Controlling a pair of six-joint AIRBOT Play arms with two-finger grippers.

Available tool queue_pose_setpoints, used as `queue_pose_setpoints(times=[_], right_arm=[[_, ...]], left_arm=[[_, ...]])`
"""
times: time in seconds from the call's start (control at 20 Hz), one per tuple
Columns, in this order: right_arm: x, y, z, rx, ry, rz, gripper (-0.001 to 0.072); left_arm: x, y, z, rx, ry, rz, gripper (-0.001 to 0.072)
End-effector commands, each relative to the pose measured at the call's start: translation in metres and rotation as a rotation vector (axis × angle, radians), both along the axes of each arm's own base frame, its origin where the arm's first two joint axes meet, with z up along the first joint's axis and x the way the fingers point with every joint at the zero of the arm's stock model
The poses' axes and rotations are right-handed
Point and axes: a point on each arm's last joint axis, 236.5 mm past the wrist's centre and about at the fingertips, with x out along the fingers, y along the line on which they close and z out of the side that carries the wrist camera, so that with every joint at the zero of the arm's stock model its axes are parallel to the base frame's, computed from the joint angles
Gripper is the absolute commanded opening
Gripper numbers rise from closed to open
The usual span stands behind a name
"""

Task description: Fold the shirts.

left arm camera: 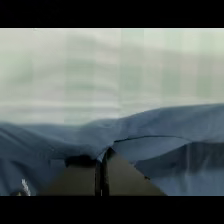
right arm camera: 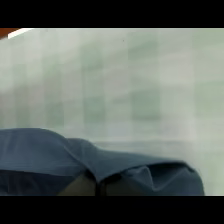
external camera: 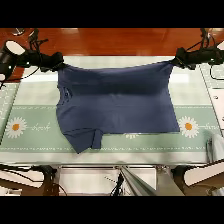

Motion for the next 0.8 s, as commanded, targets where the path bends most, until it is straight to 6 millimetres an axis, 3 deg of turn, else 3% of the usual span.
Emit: queue_pose_setpoints(times=[0.0,0.15,0.25,0.35,0.4,0.45,0.5,0.65,0.75], right_arm=[[-0.036,-0.008,-0.017,0.01,0.137,0.092,0.0021],[-0.07,-0.028,-0.052,-0.102,0.285,0.128,0.0021],[-0.08,-0.025,-0.073,-0.094,0.329,0.121,0.0021],[-0.087,-0.021,-0.09,-0.061,0.372,0.096,0.0021],[-0.089,-0.019,-0.094,-0.048,0.392,0.086,0.0032],[-0.09,-0.019,-0.096,-0.038,0.409,0.064,0.0226],[-0.091,-0.016,-0.092,-0.025,0.412,0.063,0.0616],[-0.107,-0.025,-0.069,-0.042,0.414,0.138,0.062],[-0.128,-0.057,-0.05,-0.102,0.428,0.111,0.0619]], left_arm=[[-0.051,0.0,-0.016,-0.019,0.188,-0.131,0.0016],[-0.096,-0.011,-0.05,-0.036,0.341,-0.225,0.0016],[-0.115,-0.014,-0.074,-0.053,0.42,-0.227,0.0018],[-0.125,-0.015,-0.087,-0.064,0.468,-0.229,0.0026],[-0.13,-0.016,-0.087,-0.069,0.486,-0.24,0.0101],[-0.134,-0.016,-0.086,-0.071,0.499,-0.251,0.0299],[-0.142,-0.012,-0.082,-0.061,0.53,-0.275,0.0704],[-0.165,0.016,-0.064,-0.001,0.624,-0.298,0.0703],[-0.173,0.037,-0.044,0.006,0.611,-0.225,0.0703]])
